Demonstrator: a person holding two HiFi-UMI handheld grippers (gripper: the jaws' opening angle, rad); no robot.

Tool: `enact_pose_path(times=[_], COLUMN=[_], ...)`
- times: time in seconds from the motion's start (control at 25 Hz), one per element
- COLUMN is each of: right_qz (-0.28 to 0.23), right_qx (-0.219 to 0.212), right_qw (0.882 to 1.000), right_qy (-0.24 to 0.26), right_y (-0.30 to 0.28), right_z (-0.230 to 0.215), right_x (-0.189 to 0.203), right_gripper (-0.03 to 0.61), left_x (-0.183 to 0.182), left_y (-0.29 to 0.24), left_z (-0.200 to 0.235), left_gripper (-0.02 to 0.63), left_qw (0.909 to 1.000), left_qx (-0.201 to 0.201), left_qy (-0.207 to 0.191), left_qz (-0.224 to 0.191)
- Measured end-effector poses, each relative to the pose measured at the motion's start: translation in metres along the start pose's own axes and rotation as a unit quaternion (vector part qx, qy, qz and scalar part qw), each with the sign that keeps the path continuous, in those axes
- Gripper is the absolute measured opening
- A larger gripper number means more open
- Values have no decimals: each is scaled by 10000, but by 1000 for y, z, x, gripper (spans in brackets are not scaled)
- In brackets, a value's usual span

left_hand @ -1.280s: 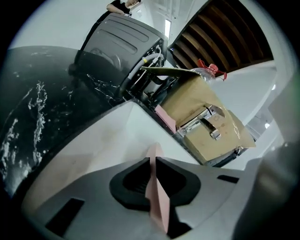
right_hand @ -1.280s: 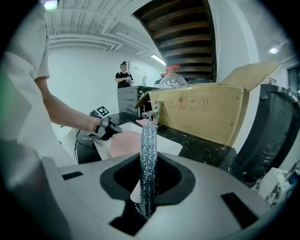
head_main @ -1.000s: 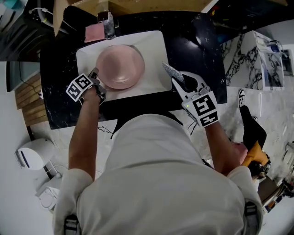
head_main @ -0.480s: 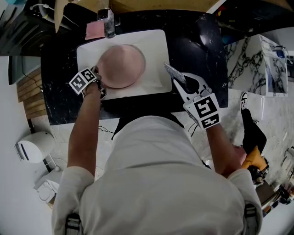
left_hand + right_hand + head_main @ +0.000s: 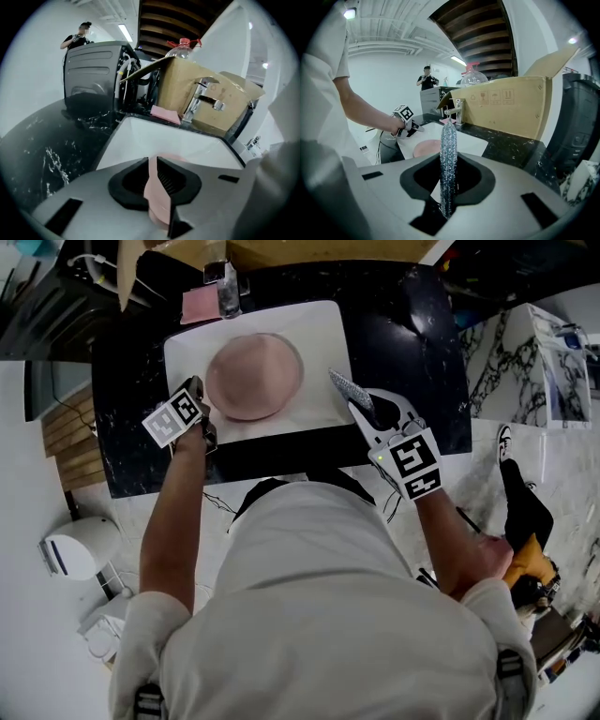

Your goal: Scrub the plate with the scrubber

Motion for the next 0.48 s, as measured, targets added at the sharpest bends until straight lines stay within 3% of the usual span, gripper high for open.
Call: enact_pose_path(times=[0.24, 0.48], right_qz=[-178, -357], right_qx=[170, 422], right_qw=[9997, 9984], right_qy=[-34, -149], right_y=[2, 6], right_z=[33, 79], right_x=[-11, -20], right_gripper=[75, 77], left_x=[-12, -10], left_y=[47, 102], left_z=[-18, -22], left_gripper=[61, 66], left_qw=[9939, 9768], left_qx=[685, 1434], left_qy=[-789, -1473], left_qz=[-351, -605])
Point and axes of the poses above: the fingertips, and each gripper's own axes: y backward along the fingers, z to its left, x out of its underside, the point moved 7 cm from there along y, backward along the fingers, and after that the axes turned 1 degree about x, right-handed, at the moved point
